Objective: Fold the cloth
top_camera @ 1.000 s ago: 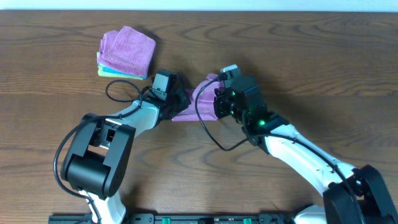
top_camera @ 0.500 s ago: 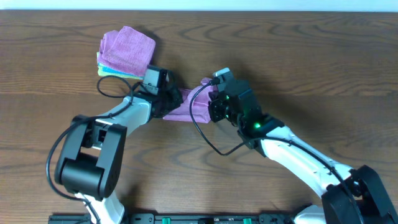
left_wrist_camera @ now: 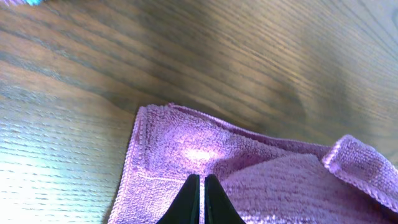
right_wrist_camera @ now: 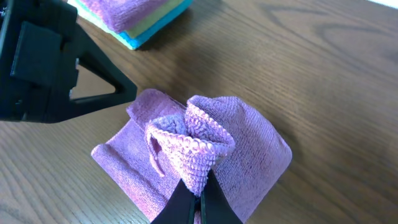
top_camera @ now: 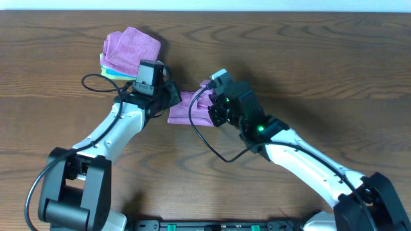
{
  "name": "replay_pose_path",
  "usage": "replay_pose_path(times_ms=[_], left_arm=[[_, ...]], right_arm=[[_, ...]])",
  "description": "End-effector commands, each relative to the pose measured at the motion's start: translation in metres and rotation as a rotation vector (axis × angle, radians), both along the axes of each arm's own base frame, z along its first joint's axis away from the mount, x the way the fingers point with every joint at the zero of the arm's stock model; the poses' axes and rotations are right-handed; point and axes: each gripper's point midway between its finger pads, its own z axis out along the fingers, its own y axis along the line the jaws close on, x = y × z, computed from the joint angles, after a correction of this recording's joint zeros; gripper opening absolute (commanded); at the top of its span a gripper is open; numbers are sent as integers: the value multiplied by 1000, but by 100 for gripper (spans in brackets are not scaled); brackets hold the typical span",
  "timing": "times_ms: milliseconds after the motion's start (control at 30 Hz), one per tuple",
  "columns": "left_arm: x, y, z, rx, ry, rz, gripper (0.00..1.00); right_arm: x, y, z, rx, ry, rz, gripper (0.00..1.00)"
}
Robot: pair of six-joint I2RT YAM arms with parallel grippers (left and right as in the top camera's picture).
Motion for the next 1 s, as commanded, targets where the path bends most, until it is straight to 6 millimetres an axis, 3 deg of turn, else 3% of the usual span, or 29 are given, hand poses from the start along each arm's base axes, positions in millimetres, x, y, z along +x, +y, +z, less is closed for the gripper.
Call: replay_pose_path(times_ms=[0,333,633,967], left_arm=[[9,9,18,28,-54,19,6],[7,47,25,42,-29,101,6],[3,66,26,56,-9,133,6],[5,90,34,56,-23,193,6]], right_arm=[[2,7,17,-29,-67,22,1],[2,16,7,-48,-46,42,1],[10,43,-7,-123,29,87,1],[-5,70,-33,-155,64,153,1]])
